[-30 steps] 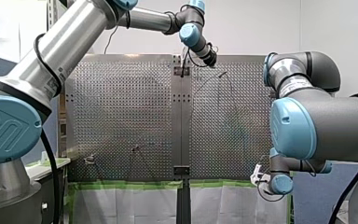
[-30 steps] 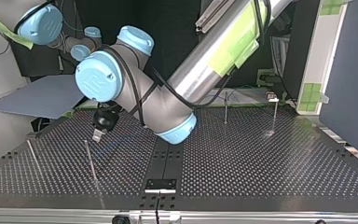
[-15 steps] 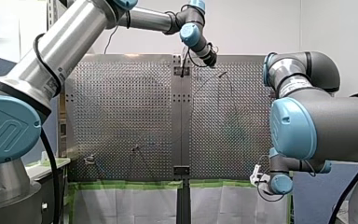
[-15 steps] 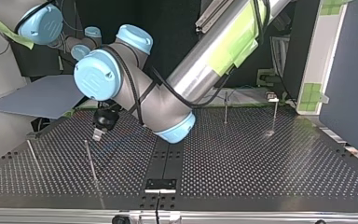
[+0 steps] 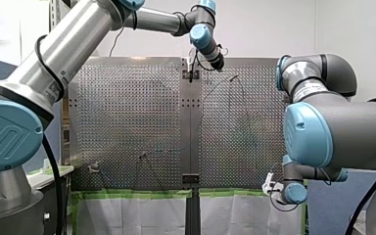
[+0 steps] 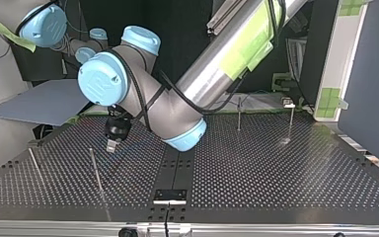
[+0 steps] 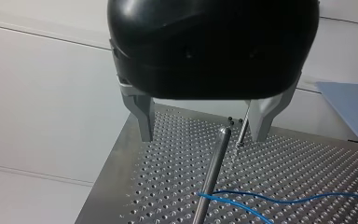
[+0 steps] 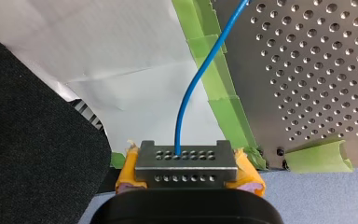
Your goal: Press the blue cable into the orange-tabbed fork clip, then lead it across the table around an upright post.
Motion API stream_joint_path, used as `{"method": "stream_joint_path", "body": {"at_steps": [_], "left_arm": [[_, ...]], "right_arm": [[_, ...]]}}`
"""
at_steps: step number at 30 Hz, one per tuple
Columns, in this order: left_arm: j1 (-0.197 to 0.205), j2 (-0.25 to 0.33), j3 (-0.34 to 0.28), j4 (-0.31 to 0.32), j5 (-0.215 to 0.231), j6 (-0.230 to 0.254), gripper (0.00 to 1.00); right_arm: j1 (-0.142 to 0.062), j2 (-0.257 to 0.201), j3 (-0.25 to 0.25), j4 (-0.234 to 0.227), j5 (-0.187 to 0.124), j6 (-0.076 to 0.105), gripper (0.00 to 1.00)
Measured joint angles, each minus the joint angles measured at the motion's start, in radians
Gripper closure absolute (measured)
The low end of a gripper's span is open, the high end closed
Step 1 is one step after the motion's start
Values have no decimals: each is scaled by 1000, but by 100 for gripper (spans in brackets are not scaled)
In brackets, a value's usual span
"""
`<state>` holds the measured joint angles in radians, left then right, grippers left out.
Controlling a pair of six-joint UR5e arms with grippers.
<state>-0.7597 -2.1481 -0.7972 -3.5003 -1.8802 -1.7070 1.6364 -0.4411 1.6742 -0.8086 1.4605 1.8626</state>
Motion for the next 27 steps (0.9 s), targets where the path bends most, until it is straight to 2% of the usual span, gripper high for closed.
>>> {"method": "stream_joint_path", "body": {"at_steps": [15,27], "left_arm": [[0,0,0,-2,-2,-23,0],[0,0,-9,-17,-12,-51,0]], "right_arm": [[0,0,-1,1,-1,-3,100],[0,0,-2,2,-4,-15,100]]}}
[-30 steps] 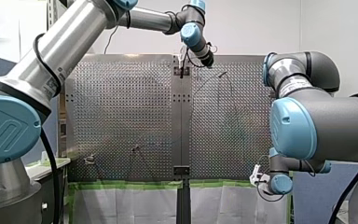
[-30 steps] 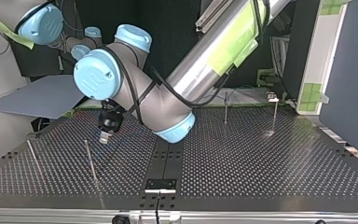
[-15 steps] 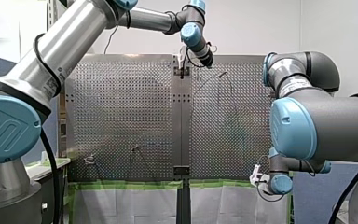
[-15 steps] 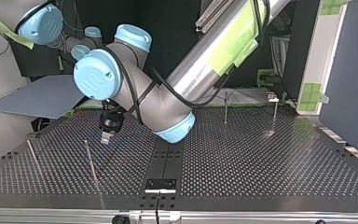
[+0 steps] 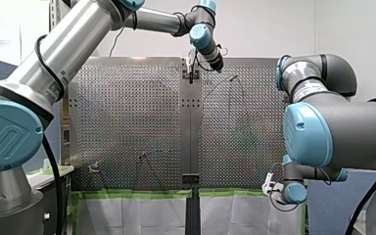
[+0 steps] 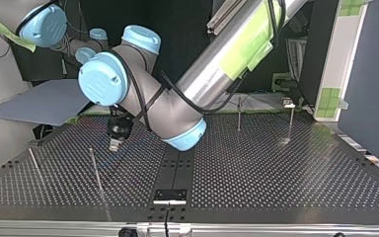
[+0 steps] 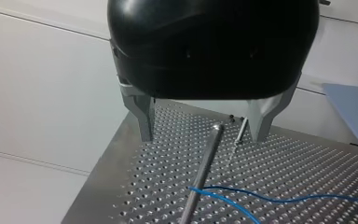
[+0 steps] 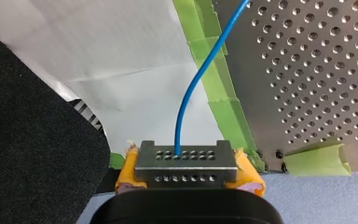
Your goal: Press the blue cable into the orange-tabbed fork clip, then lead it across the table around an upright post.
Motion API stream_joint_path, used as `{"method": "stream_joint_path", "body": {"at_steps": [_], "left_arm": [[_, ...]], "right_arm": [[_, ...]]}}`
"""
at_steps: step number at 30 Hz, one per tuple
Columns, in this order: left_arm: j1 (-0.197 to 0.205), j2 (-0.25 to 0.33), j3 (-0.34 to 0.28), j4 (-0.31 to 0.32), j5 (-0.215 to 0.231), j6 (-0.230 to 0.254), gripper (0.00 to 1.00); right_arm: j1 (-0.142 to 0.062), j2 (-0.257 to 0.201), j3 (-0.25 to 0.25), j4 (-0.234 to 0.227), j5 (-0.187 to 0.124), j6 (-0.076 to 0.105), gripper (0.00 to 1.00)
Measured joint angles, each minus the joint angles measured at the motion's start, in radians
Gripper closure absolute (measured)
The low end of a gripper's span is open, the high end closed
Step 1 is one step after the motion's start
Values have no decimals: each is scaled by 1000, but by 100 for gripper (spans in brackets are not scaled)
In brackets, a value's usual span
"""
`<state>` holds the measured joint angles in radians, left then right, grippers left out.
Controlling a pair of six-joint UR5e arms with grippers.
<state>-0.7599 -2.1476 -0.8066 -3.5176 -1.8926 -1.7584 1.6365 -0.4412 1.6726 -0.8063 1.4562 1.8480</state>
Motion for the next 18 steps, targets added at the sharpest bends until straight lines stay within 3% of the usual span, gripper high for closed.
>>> {"method": "stream_joint_path", "body": {"at_steps": [5,11,18], "left_arm": [[0,19,-38,5,4,4,0],[4,74,-99,53,22,17,0],[1,142,-168,121,39,-5,0]], "right_arm": [[0,0,0,0,-1,-3,100],[0,-1,-2,5,-2,-16,100],[1,-1,-7,23,-3,-31,100]]}}
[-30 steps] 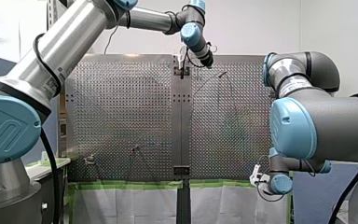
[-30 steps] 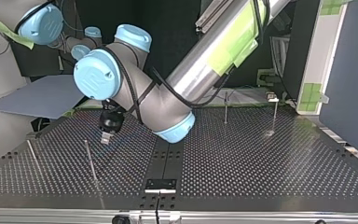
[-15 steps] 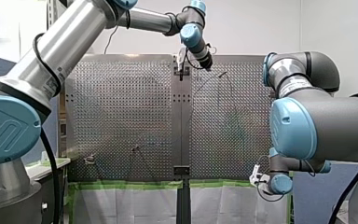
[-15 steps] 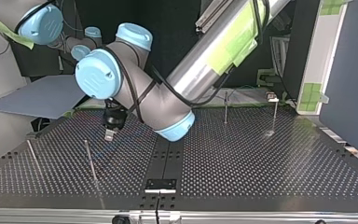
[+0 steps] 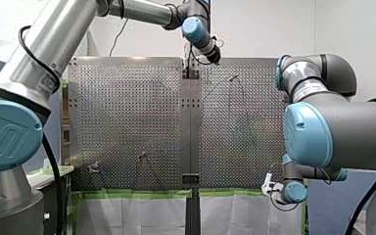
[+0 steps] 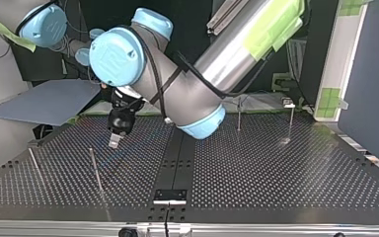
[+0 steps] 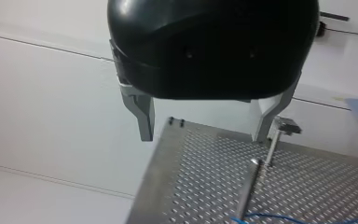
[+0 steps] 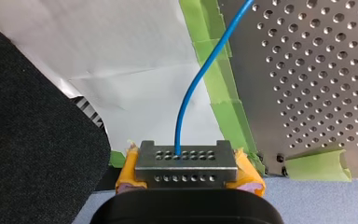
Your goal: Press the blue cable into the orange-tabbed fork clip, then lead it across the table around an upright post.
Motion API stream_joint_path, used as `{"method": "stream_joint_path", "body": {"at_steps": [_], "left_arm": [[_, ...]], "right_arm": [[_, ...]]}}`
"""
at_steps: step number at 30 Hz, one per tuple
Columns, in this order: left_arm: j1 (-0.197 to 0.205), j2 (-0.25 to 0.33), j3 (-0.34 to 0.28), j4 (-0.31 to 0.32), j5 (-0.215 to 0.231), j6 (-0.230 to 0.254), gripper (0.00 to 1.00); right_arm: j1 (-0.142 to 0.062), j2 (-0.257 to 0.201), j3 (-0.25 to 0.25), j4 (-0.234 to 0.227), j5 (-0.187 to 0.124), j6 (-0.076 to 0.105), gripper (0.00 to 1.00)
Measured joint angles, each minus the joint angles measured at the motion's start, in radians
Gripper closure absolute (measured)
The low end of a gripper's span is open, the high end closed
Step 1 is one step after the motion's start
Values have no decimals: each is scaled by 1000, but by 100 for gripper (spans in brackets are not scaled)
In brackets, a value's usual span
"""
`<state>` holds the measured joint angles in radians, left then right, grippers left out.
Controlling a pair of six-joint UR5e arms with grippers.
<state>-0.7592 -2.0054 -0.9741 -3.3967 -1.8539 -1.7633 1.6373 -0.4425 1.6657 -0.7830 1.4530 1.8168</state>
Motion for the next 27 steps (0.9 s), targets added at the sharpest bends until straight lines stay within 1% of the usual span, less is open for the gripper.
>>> {"method": "stream_joint_path", "body": {"at_steps": [5,12,27], "left_arm": [[0,49,-49,49,4,-21,0],[3,119,-119,119,6,-67,0],[3,282,-282,282,9,-69,0]], "right_arm": [[0,-1,0,1,0,-2,100],[0,-2,0,1,0,-2,100],[10,-2,0,4,0,-5,100]]}}
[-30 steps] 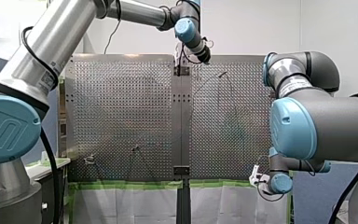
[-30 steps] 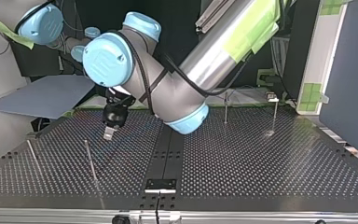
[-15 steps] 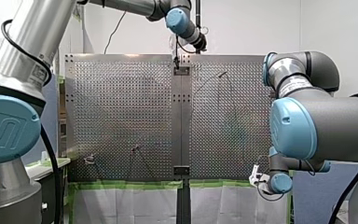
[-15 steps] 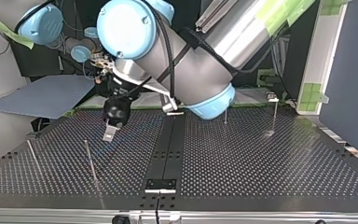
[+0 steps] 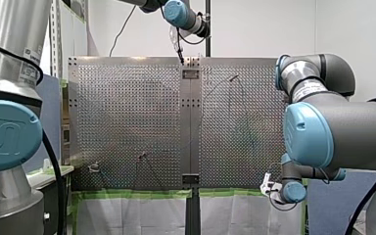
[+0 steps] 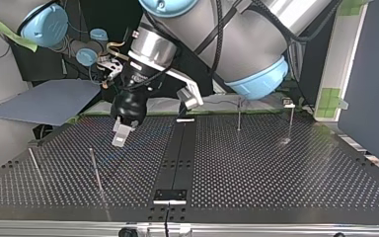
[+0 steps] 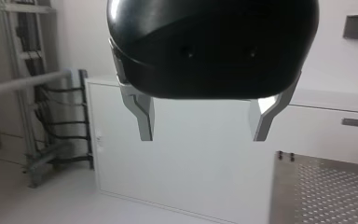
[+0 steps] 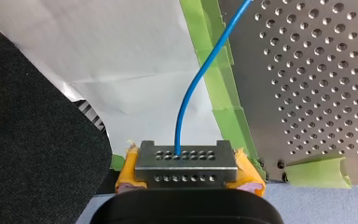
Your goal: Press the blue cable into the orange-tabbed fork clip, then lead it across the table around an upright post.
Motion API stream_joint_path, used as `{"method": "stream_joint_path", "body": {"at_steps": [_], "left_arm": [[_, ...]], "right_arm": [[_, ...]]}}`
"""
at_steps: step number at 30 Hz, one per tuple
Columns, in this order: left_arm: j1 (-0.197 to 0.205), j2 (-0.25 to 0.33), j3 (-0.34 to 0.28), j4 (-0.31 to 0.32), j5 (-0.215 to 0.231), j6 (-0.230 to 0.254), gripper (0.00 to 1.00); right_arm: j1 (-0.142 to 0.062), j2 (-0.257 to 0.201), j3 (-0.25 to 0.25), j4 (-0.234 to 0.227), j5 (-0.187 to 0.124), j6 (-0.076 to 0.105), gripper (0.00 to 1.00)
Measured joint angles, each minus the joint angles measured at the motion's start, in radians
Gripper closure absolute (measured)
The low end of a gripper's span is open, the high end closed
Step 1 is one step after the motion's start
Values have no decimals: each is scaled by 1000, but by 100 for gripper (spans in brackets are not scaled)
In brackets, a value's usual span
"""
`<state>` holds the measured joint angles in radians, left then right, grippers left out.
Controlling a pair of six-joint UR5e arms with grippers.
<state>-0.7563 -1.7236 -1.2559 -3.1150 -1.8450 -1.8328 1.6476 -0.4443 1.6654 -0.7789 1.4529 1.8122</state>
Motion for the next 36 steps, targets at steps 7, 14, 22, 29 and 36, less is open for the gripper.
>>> {"method": "stream_joint_path", "body": {"at_steps": [7,14,22,29,36], "left_arm": [[1,76,-76,76,0,5,0],[0,148,-148,148,0,28,0],[10,190,-231,232,9,10,0],[15,144,-297,297,-36,-52,0],[16,92,-368,368,-96,-122,0]], "right_arm": [[5,0,0,1,0,0,100],[8,-1,0,2,0,-3,100],[10,-1,-3,8,4,-11,100],[9,-3,-3,10,5,-13,100],[10,-3,-3,12,5,-17,100]]}}
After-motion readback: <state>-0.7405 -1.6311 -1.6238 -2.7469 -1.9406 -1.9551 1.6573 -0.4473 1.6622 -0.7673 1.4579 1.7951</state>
